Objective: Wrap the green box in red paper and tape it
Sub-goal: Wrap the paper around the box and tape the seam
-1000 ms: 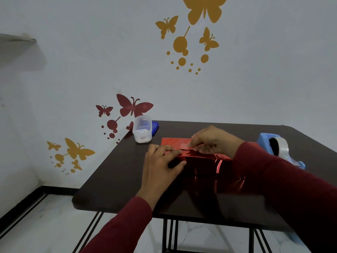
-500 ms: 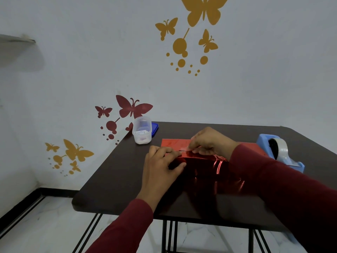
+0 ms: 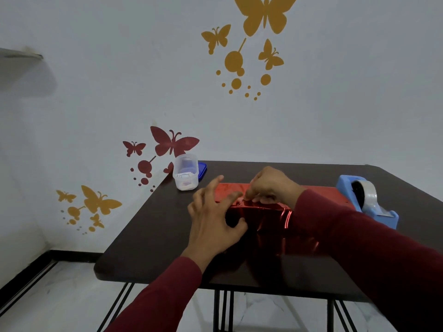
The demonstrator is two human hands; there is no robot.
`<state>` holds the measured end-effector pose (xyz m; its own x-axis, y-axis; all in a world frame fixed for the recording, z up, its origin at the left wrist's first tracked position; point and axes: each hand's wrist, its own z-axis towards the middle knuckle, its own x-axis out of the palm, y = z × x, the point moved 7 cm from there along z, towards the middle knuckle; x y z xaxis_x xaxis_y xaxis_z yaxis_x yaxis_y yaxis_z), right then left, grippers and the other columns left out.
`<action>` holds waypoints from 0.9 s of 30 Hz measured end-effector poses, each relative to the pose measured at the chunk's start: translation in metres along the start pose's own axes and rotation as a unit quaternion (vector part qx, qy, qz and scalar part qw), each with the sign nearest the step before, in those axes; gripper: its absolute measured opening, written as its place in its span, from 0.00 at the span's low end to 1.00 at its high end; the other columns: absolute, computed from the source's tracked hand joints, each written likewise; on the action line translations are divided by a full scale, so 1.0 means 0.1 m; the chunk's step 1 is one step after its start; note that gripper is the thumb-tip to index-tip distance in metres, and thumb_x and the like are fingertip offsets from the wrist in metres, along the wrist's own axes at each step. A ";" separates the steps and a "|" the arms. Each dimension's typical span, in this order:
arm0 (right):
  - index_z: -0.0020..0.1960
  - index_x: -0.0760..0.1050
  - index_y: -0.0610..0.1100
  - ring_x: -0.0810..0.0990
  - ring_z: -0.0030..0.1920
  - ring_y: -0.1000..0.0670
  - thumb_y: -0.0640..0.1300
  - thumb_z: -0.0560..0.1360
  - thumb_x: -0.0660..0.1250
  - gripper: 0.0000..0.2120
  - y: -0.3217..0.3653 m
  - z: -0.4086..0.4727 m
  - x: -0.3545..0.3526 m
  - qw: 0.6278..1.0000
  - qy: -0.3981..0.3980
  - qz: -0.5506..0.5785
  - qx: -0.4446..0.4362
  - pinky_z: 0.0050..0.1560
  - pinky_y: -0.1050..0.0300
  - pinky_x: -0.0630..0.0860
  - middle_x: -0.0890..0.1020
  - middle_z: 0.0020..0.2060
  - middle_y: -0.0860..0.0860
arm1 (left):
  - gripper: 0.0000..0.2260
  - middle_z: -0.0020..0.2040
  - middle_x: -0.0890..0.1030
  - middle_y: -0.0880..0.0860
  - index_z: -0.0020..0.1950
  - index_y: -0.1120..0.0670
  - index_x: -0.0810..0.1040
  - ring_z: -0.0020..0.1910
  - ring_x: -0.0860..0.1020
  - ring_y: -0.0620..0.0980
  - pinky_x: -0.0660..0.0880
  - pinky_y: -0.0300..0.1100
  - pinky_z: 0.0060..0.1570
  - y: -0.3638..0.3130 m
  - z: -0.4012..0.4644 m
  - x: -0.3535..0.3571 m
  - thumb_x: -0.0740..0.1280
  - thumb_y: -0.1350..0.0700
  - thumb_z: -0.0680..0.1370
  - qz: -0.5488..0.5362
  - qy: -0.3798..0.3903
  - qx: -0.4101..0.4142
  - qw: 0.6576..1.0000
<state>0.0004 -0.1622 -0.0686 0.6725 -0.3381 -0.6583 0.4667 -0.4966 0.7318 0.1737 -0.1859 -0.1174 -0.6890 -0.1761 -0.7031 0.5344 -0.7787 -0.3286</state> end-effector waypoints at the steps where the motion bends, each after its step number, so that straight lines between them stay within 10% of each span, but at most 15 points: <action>1: 0.48 0.84 0.39 0.89 0.45 0.49 0.36 0.66 0.82 0.13 0.01 0.00 0.00 1.000 -0.003 -0.005 0.000 0.34 0.59 0.78 0.88 0.39 0.44 | 0.25 0.82 0.51 0.44 0.66 0.32 0.72 0.76 0.55 0.56 0.60 0.57 0.68 0.01 0.00 0.01 0.69 0.38 0.69 0.000 0.007 -0.004 1.000; 6: 0.44 0.79 0.43 0.89 0.47 0.47 0.40 0.64 0.85 0.16 0.07 -0.03 -0.10 0.996 -0.033 -0.082 -0.019 0.51 0.49 0.86 0.88 0.42 0.45 | 0.22 0.82 0.52 0.44 0.62 0.33 0.75 0.77 0.56 0.57 0.61 0.59 0.67 0.03 0.00 0.00 0.68 0.38 0.68 0.010 -0.003 -0.021 1.000; 11: 0.61 0.83 0.45 0.83 0.58 0.45 0.44 0.67 0.83 0.24 0.05 -0.05 -0.23 0.978 -0.086 -0.190 -0.031 0.61 0.48 0.81 0.84 0.58 0.47 | 0.23 0.82 0.52 0.44 0.62 0.32 0.75 0.77 0.56 0.56 0.61 0.59 0.67 0.04 -0.01 0.01 0.68 0.38 0.67 0.007 -0.002 -0.023 1.000; 27: 0.44 0.84 0.49 0.85 0.48 0.47 0.40 0.71 0.74 0.05 0.06 -0.09 -0.20 0.970 -0.160 -0.165 -0.083 0.53 0.49 0.84 0.86 0.47 0.51 | 0.25 0.81 0.54 0.43 0.65 0.31 0.77 0.76 0.55 0.52 0.59 0.56 0.67 0.12 0.00 0.01 0.69 0.37 0.67 -0.048 0.009 -0.051 0.998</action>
<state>-0.0050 -0.1508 -0.0495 0.2701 -0.4276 -0.8627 0.7303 -0.4929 0.4730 0.1799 -0.1950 -0.1221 -0.7303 -0.0926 -0.6768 0.5147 -0.7259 -0.4561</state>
